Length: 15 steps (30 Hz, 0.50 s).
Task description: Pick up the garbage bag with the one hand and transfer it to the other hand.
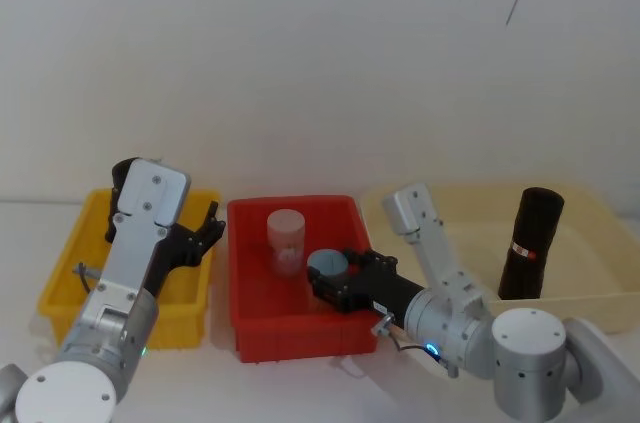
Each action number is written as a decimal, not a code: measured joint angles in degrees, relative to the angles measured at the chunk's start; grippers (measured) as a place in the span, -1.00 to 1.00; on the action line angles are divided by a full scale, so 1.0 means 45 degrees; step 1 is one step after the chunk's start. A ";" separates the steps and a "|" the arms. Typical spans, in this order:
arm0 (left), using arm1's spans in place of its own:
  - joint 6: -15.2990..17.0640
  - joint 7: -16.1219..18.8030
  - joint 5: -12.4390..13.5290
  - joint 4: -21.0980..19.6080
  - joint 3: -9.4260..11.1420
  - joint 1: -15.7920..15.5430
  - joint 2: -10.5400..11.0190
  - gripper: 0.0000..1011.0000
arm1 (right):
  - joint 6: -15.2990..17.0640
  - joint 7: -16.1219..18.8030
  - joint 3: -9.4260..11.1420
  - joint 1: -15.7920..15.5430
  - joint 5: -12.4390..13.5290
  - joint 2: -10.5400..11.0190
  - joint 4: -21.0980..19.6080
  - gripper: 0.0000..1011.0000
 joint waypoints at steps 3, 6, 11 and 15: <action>0.0000 0.0000 0.0000 0.0001 0.0000 0.0000 0.0000 0.98 | -0.0001 -0.0044 0.0052 0.0025 0.0000 -0.0005 -0.0024 0.28; 0.0000 0.0000 0.0000 0.0001 0.0000 0.0000 -0.0001 0.98 | -0.0028 -0.0130 0.0183 0.0078 0.0012 -0.0004 -0.0173 0.28; 0.0000 0.0000 -0.0001 0.0001 -0.0001 0.0000 0.0000 0.98 | -0.0089 -0.0263 0.0377 0.0182 0.0075 0.0027 -0.0448 0.28; 0.0000 0.0000 -0.0001 0.0001 0.0000 0.0000 0.0000 0.98 | -0.0156 -0.0396 0.0613 0.0334 0.0134 0.0094 -0.0716 0.28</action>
